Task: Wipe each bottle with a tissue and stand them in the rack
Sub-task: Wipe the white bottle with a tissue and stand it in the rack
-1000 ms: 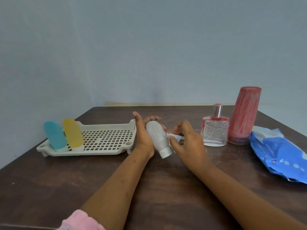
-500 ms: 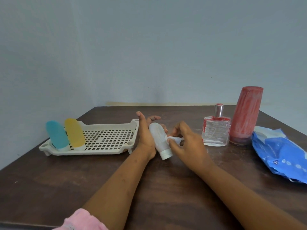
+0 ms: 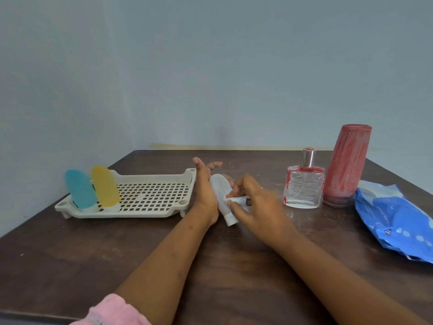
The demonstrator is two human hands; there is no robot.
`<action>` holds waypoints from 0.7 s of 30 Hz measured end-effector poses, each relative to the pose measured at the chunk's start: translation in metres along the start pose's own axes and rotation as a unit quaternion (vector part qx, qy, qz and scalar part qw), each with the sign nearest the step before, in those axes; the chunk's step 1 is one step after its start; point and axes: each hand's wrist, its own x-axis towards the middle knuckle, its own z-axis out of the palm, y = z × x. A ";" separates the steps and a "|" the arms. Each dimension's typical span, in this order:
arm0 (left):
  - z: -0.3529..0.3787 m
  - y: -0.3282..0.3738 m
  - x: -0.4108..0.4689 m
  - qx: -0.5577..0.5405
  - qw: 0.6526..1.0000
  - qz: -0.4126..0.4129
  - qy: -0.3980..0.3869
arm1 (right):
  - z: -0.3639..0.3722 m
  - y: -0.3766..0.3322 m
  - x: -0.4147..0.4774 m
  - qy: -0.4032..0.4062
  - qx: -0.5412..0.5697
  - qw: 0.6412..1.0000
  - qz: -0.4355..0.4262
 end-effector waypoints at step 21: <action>0.000 -0.003 0.005 0.138 0.989 0.044 0.036 | 0.004 -0.008 -0.001 -0.027 0.004 0.999 -0.022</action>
